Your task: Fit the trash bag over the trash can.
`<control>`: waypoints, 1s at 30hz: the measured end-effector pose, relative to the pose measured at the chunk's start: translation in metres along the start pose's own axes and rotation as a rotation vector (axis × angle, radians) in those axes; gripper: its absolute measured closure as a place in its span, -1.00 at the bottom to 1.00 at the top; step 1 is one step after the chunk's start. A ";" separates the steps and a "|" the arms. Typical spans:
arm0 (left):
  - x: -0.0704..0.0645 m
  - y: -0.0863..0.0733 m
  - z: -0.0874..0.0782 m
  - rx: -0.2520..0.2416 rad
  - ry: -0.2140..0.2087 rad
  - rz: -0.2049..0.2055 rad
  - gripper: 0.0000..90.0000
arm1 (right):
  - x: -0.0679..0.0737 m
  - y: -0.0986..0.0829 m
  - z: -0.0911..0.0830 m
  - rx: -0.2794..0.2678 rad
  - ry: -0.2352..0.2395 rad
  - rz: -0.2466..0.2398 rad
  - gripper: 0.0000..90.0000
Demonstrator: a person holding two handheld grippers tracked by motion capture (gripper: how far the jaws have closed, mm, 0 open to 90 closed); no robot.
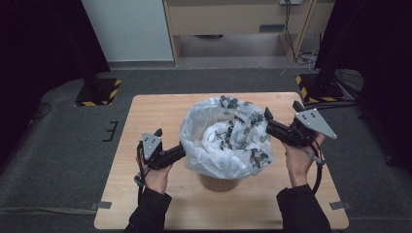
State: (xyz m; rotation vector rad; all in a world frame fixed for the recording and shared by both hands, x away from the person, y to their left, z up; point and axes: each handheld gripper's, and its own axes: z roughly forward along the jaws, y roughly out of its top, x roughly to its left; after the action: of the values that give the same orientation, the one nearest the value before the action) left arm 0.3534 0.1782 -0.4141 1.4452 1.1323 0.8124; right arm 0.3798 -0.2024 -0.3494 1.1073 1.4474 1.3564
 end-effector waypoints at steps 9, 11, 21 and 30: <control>0.000 0.000 0.000 0.001 0.002 0.000 -0.77 | 0.005 -0.038 0.006 0.069 0.014 0.009 -0.77; 0.000 0.000 0.000 0.002 0.002 -0.001 -0.77 | 0.005 -0.046 0.007 0.085 0.019 0.017 -0.77; 0.013 -0.003 -0.006 0.002 0.027 -0.005 -0.77 | -0.014 -0.056 0.000 0.092 -0.005 0.054 -0.79; 0.030 -0.019 -0.016 0.038 0.040 -0.012 -0.78 | -0.026 -0.086 -0.005 0.178 0.021 0.085 -0.80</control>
State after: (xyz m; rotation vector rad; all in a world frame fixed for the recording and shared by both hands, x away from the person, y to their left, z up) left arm 0.3445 0.2115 -0.4329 1.4583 1.1912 0.8187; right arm 0.3765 -0.2305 -0.4352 1.2848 1.5764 1.3197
